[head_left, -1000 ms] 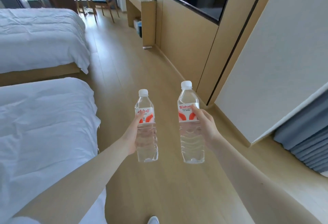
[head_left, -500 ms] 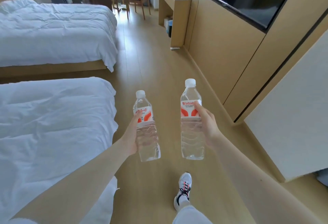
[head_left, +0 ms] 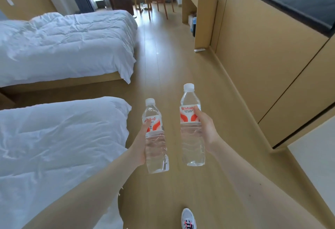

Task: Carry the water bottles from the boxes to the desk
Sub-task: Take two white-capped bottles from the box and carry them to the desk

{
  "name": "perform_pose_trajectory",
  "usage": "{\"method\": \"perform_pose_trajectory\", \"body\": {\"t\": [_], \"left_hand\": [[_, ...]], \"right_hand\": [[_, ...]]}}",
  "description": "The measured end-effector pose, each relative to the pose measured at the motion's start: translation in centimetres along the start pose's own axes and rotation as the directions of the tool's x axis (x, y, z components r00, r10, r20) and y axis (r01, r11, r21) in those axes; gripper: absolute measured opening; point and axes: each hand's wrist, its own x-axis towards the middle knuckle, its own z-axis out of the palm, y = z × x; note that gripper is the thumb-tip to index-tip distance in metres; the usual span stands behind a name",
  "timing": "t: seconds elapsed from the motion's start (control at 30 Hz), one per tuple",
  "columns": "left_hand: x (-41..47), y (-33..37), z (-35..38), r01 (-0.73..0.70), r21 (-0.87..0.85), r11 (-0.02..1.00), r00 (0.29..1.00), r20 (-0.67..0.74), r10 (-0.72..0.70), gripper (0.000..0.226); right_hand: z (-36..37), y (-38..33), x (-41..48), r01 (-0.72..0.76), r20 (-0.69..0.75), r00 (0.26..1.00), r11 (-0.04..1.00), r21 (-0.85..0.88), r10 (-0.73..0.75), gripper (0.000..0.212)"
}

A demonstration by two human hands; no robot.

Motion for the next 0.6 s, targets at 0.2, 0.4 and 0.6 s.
{"method": "perform_pose_trajectory", "body": {"t": [0.2, 0.4, 0.6], "left_hand": [[5.1, 4.0, 0.0, 0.025, 0.006, 1.000, 0.998, 0.050, -0.026, 0.058], [9.0, 8.1, -1.1, 0.031, 0.047, 0.998, 0.998, 0.061, -0.034, 0.068], [13.6, 14.9, -3.7, 0.013, 0.165, 0.986, 1.000, -0.027, -0.008, 0.075]], "right_hand": [[0.1, -2.1, 6.3, -0.039, 0.014, 0.999, 0.999, 0.020, 0.039, 0.090], [1.4, -3.4, 11.3, -0.026, -0.012, 1.000, 1.000, -0.018, 0.026, 0.084], [4.8, -5.6, 17.9, 0.012, -0.083, 0.996, 0.999, -0.045, -0.015, 0.037]]}}
